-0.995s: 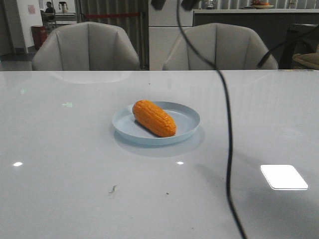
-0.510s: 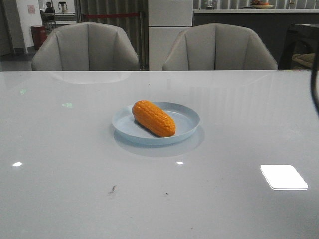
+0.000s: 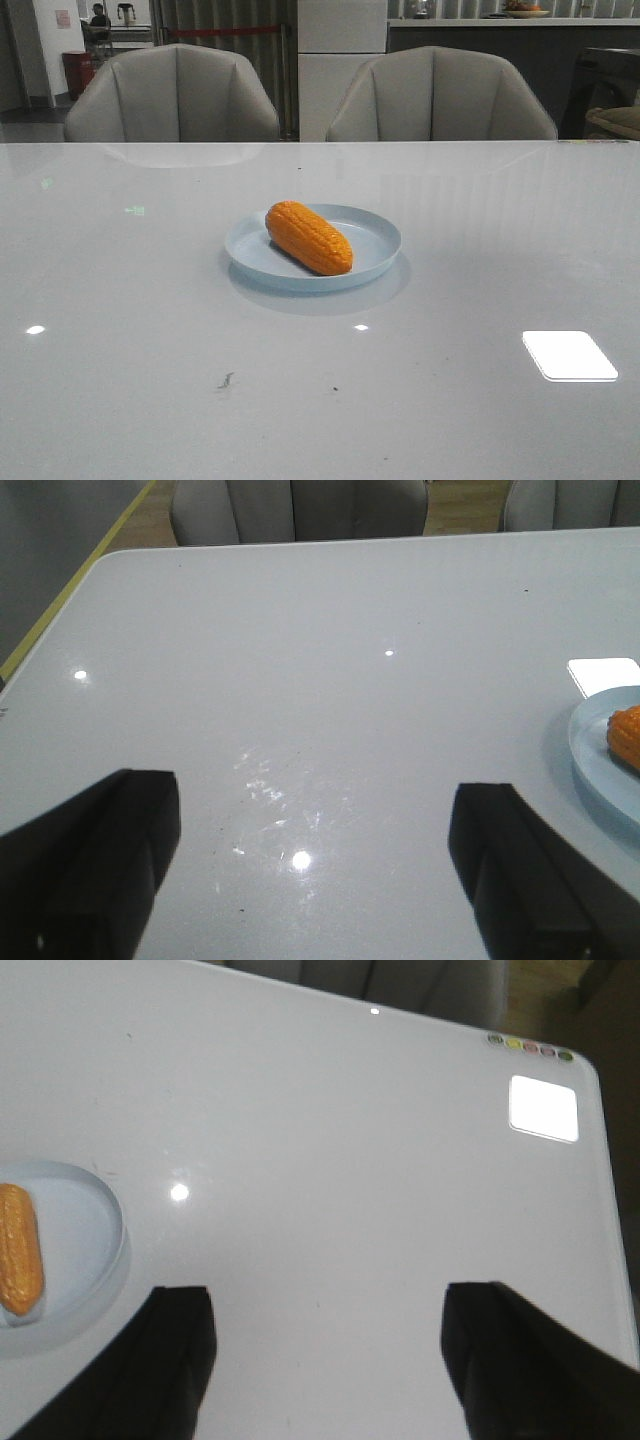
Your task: Place corn on plate with both arms
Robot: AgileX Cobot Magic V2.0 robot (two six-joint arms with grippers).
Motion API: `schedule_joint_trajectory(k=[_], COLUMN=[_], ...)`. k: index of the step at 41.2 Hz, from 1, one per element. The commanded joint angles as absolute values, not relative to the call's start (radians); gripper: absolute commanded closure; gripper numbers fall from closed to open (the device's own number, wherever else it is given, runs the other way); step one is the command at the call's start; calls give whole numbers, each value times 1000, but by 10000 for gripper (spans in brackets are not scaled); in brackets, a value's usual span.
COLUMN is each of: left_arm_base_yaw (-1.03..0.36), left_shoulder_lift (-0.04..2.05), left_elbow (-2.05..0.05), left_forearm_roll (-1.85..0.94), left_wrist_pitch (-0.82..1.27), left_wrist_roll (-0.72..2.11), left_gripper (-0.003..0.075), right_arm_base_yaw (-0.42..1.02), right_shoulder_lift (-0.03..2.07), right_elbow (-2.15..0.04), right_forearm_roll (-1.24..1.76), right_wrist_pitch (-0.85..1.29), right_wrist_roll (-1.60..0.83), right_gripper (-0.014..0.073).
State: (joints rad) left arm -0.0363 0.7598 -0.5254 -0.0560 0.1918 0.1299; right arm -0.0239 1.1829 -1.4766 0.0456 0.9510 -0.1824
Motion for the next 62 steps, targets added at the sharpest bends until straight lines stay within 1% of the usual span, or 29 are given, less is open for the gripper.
schedule_joint_trajectory(k=[1, 3, 8, 14, 21, 53, 59, 62], left_arm_base_yaw=[-37, -37, -37, -37, -37, -37, -40, -41], left_shoulder_lift=[761, 761, 761, 761, 761, 761, 704, 653], left_elbow=[-555, -555, -555, -555, -555, -549, -518, -486], left_forearm_roll=[-66, -66, -66, -66, -66, -50, -20, -20], left_wrist_pitch=[99, 99, 99, 99, 99, 97, 51, 11], left_wrist_roll=[125, 125, 125, 125, 125, 125, 125, 125], left_gripper=[120, 120, 120, 120, 120, 120, 123, 155], right_arm_base_yaw=[-52, -55, -55, -55, -55, -55, -55, -55], right_shoulder_lift=[1002, 912, 760, 627, 570, 569, 569, 569], right_elbow=[-1238, -1098, -889, -776, -765, -765, -765, -765], right_forearm_roll=[44, 44, 49, 51, 51, 51, 51, 51], right_wrist_pitch=[741, 710, 712, 762, 779, 794, 794, 794], right_wrist_roll=[-154, -154, -154, -152, -152, -152, -152, -152], right_gripper=[15, 15, 15, 15, 15, 15, 15, 15])
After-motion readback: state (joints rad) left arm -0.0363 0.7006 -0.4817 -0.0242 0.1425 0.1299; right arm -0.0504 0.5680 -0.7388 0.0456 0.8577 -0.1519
